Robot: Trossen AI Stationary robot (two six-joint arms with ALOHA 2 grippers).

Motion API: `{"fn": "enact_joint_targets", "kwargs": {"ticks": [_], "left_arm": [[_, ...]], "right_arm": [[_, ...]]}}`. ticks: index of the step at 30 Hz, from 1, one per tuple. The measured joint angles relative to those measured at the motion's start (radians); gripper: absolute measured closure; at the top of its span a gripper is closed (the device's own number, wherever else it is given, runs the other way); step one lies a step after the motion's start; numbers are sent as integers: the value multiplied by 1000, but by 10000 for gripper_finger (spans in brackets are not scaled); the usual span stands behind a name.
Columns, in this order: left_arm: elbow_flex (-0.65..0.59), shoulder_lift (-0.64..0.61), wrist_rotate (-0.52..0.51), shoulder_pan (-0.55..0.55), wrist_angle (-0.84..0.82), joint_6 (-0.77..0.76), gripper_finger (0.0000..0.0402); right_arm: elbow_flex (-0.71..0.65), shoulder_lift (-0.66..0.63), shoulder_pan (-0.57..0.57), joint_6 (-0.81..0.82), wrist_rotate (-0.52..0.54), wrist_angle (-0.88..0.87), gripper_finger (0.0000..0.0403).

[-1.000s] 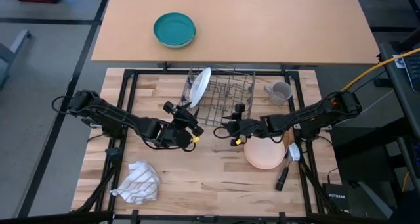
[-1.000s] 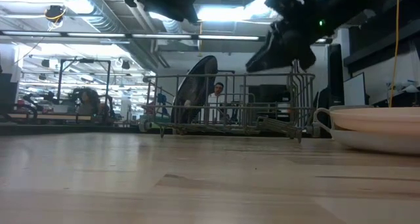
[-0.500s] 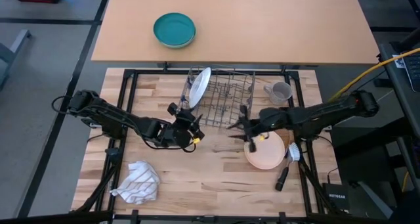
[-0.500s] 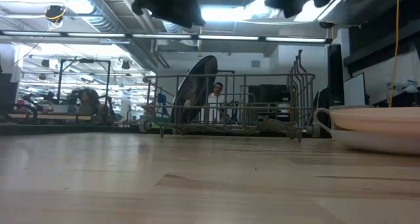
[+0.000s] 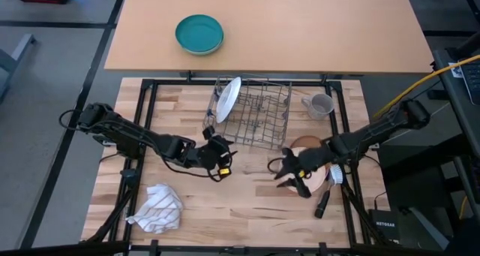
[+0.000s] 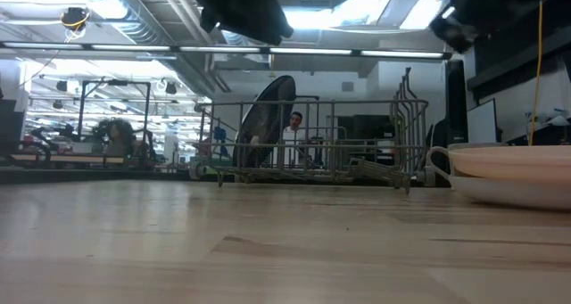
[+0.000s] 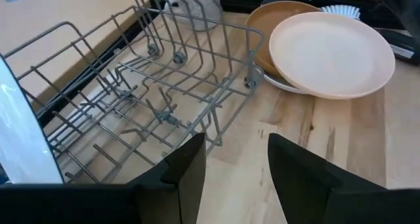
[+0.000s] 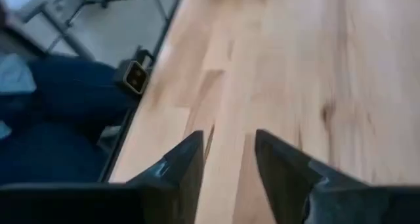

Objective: Sort dishes
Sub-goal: Put the light orange plate in the dish rack

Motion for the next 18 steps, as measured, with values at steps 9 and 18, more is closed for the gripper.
{"fn": "enact_joint_targets", "kwargs": {"ticks": [9, 18], "left_arm": [[0, 0, 1, -7, 2, 1, 249], [0, 20, 4, -34, -1, 1, 249]], "right_arm": [[0, 56, 182, 466, 234, -75, 260], [0, 210, 251, 735, 250, -142, 260]]}}
